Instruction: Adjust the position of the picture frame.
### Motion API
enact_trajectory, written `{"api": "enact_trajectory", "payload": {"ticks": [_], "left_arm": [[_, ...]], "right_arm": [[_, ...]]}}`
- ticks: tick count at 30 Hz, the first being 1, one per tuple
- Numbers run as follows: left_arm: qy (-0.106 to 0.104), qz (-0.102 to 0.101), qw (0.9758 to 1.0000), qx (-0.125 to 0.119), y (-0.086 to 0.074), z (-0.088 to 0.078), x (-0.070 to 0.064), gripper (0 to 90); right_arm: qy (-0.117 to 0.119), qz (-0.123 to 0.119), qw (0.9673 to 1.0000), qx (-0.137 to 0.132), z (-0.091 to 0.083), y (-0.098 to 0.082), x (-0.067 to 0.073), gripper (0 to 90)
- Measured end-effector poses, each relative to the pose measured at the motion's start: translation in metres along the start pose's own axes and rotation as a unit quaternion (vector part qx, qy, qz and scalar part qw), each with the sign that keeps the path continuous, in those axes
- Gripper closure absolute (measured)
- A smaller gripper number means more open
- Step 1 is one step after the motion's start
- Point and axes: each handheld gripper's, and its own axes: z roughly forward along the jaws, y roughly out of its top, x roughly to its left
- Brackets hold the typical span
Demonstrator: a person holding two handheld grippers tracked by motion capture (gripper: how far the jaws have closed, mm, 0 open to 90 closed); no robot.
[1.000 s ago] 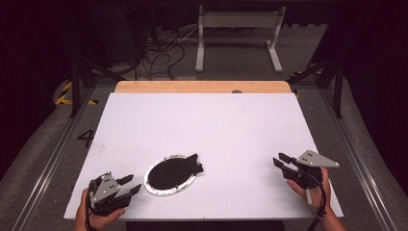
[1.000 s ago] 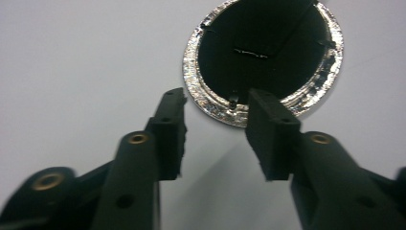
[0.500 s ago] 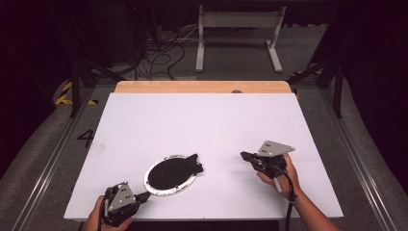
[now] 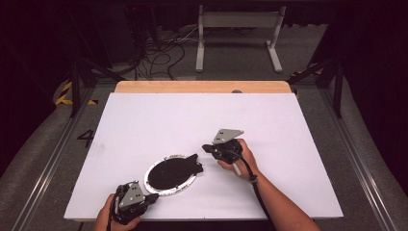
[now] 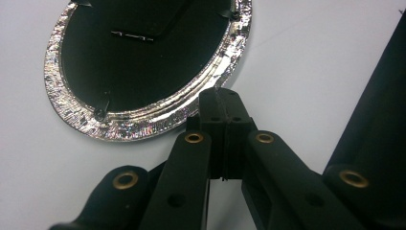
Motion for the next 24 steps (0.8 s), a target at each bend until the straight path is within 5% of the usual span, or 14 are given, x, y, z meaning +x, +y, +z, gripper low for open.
{"api": "enact_trajectory", "payload": {"ticks": [2,11,24], "left_arm": [[0.005,0.000,1.0000,-0.001,0.000,0.001,0.002,90.0],[0.004,0.005,1.0000,0.004,0.007,0.007,0.014,90.0],[0.007,-0.004,0.9999,0.008,0.019,0.018,0.033,90.0]], "right_arm": [[0.010,0.012,0.9999,0.000,0.012,0.006,0.001,90.0],[0.010,-0.004,0.9987,0.050,0.041,0.013,0.001,90.0],[0.030,-0.007,0.9971,0.070,0.016,-0.001,-0.004,90.0]]}}
